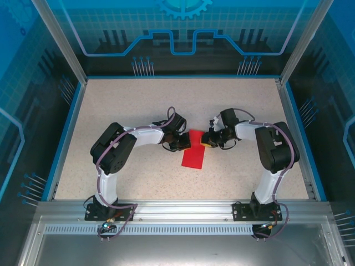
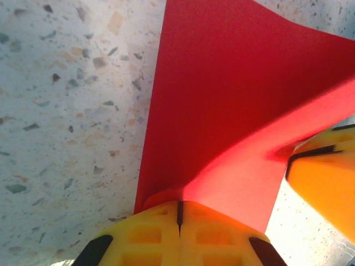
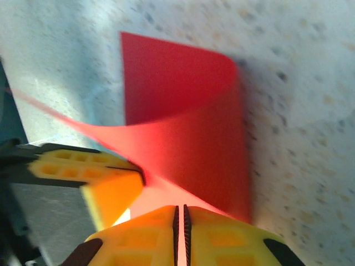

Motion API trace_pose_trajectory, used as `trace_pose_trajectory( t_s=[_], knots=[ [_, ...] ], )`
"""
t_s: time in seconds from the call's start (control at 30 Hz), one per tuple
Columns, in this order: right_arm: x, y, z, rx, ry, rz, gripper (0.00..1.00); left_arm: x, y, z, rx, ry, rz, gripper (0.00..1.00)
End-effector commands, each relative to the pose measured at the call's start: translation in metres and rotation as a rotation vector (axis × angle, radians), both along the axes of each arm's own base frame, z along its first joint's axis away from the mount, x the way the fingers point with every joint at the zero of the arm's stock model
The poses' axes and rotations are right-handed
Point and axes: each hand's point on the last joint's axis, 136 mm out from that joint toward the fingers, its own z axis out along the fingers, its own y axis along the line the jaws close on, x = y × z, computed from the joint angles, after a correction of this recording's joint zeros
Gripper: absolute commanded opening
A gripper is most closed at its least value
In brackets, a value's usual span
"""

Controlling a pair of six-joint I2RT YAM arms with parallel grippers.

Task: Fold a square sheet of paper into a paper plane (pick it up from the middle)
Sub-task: Fold the square sheet of paper in half at the center of the table.

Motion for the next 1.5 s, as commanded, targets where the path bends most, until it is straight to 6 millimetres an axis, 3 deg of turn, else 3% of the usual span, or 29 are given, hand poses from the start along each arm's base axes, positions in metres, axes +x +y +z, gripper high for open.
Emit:
trace_pose_trajectory(
  t_s=[0.0,0.43,0.5,0.67,0.77,1.07,1.3,1.37,1.47],
  knots=[
    [0.013,0.002,0.019,0.043,-0.024,-0.004,0.14,-0.039,0.035,-0.064,0.199,0.159,-0.009,0.00],
    [0.017,-0.012,-0.031,-0.058,0.065,-0.041,0.13,-0.042,0.037,-0.066,0.204,0.163,-0.009,0.00],
    [0.017,-0.011,-0.029,-0.047,0.067,-0.042,0.13,-0.042,0.038,-0.066,0.204,0.165,-0.008,0.00],
    [0.030,-0.008,0.009,0.026,-0.004,-0.053,0.13,-0.041,0.037,-0.064,0.205,0.160,-0.010,0.00],
    [0.040,-0.015,0.018,0.048,-0.024,-0.067,0.15,-0.040,0.038,-0.064,0.206,0.159,-0.009,0.00],
    [0.034,-0.015,-0.008,0.015,0.024,-0.052,0.19,-0.041,0.037,-0.064,0.203,0.159,-0.008,0.00],
    [0.025,-0.030,-0.045,-0.114,0.099,-0.085,0.15,-0.043,0.038,-0.066,0.201,0.166,-0.006,0.00],
    [0.024,-0.033,-0.048,-0.137,0.113,-0.088,0.14,-0.044,0.039,-0.066,0.201,0.165,-0.002,0.00],
    [0.028,-0.029,-0.029,-0.114,0.084,-0.082,0.14,-0.045,0.040,-0.067,0.199,0.168,0.000,0.00]
  ],
)
